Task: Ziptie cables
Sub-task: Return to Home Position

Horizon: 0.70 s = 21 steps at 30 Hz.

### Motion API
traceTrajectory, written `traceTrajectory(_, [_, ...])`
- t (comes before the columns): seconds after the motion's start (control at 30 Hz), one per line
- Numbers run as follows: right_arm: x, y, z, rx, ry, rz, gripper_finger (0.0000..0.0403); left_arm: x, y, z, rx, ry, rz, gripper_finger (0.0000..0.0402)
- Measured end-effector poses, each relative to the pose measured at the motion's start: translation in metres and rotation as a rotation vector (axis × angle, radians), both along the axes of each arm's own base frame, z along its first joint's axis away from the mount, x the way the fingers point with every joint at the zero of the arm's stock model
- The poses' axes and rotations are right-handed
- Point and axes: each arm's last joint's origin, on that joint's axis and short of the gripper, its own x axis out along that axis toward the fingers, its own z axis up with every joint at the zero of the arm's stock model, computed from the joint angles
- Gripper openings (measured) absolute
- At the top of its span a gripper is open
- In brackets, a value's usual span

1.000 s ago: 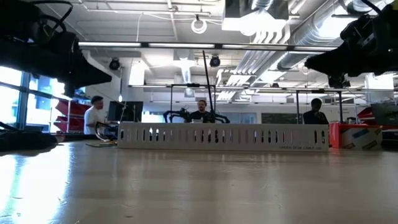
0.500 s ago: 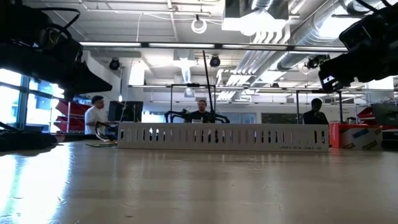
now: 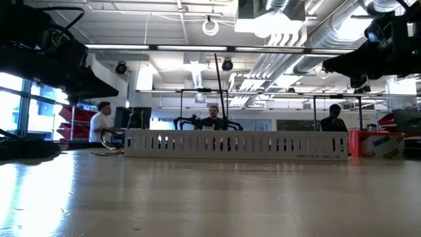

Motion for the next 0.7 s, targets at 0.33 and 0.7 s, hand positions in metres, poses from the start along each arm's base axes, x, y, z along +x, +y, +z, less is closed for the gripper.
traceTrajectory(0.33, [0.0059, -0.0001, -0.0081, 0.034, 0.094, 0.019, 0.0, 0.0007, 0.0003, -0.0019, 0.003, 0.025, -0.001, 0.0])
traceTrajectory(0.7, [0.0061, -0.0001, -0.0084, 0.035, 0.098, 0.02, 0.0, 0.0008, 0.0001, -0.0019, 0.004, 0.025, -0.001, 0.0])
